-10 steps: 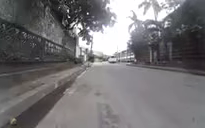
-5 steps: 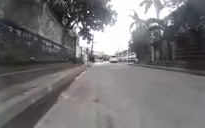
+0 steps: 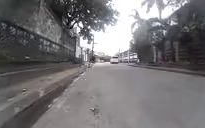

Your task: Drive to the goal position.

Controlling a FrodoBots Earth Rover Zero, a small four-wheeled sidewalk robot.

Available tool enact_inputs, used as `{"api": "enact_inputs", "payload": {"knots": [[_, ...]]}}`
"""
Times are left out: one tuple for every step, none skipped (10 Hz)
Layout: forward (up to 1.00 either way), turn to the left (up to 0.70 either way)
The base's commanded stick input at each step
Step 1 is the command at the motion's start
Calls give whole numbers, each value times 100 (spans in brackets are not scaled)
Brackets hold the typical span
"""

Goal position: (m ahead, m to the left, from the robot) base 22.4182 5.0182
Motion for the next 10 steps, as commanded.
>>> {"api": "enact_inputs", "payload": {"knots": [[70,0],[70,0],[70,0],[70,0],[70,0],[70,0],[70,0],[70,0],[70,0],[70,0]]}}
